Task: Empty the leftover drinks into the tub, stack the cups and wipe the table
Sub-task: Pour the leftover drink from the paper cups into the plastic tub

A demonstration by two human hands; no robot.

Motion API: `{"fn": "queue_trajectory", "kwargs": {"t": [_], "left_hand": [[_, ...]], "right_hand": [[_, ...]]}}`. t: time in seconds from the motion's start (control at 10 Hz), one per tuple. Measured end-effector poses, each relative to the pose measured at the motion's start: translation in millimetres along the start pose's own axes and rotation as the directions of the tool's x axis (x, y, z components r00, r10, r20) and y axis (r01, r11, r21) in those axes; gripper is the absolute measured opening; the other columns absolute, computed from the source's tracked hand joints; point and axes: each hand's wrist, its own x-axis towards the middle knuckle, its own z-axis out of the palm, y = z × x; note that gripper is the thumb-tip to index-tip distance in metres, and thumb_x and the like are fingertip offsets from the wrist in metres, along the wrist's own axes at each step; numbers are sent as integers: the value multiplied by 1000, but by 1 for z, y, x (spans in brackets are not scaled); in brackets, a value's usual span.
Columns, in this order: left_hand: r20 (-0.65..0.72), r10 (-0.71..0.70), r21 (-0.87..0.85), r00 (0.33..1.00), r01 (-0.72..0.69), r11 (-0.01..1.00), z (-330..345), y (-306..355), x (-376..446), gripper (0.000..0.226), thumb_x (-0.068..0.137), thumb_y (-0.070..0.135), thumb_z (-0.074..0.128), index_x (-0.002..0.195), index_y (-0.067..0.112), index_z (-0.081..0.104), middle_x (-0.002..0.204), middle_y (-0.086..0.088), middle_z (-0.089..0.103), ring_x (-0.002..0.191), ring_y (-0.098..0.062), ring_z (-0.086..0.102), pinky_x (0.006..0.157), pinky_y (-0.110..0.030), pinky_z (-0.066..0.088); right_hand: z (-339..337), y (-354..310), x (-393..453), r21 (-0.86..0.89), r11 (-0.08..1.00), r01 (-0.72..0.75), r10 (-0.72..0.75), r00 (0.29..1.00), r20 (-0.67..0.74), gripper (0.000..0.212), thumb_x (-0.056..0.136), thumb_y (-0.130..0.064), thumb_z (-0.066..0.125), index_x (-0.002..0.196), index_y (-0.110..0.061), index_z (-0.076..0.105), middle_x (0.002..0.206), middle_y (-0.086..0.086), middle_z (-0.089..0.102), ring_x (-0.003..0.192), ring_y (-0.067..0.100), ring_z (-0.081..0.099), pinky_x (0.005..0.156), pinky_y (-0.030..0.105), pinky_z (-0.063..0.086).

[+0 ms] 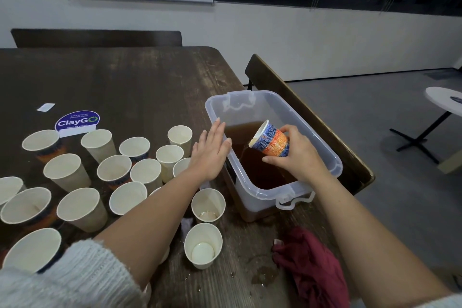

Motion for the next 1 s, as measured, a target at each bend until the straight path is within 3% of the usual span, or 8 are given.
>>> {"fn": "queue_trajectory", "kwargs": {"t": [1.0], "left_hand": [[8, -16, -1, 1000, 16, 1000, -6, 8, -5, 53, 104, 42, 15, 154, 29, 5, 162, 9, -7, 149, -23, -4, 119, -53, 5]], "right_hand": [[-2, -4, -1, -179, 984, 24, -24, 1000, -1, 80, 74, -55, 76, 139, -23, 41, 128, 3, 49, 116, 18, 50, 100, 40, 46]]}}
